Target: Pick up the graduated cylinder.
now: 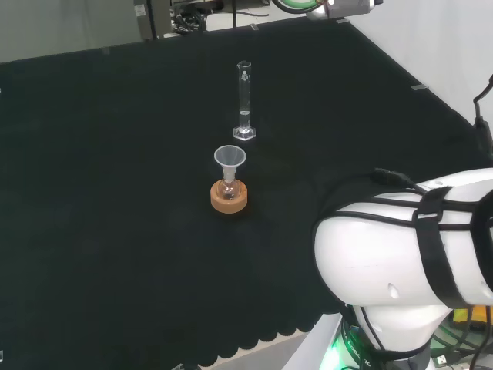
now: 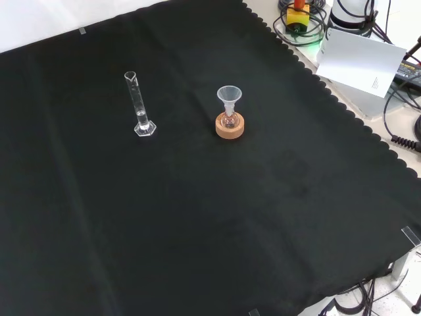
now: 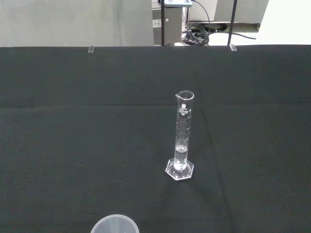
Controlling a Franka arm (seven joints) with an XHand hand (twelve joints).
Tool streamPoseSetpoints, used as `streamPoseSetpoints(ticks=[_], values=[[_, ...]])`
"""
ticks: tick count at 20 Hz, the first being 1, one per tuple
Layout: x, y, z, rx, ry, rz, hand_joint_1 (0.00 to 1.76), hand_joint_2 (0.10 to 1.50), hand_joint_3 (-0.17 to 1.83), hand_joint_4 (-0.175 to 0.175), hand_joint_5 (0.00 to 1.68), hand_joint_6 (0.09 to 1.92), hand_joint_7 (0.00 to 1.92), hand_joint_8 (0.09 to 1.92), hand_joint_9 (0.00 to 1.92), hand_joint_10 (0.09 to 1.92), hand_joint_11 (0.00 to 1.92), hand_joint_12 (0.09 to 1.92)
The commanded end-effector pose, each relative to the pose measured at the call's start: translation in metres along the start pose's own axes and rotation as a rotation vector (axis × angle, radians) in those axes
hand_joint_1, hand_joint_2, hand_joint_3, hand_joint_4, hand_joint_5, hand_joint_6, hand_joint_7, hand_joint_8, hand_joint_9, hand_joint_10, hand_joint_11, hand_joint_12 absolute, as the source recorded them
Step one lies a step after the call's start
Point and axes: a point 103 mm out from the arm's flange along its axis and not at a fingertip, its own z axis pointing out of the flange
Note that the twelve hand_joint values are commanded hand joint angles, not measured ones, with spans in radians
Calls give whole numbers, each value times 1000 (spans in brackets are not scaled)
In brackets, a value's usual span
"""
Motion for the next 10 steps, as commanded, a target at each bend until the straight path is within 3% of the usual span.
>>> streamPoseSetpoints(ticks=[1,4,10], values=[[0,1,0,-9,-7,3,213,1286,-11,-26,190,87,27,352,411,87,55,1383],[2,2,1,-14,-13,6,80,1361,24,-15,171,87,2,281,369,87,37,1379],[0,9,6,0,-6,18,64,1370,28,-14,169,87,0,270,367,87,35,1381]])
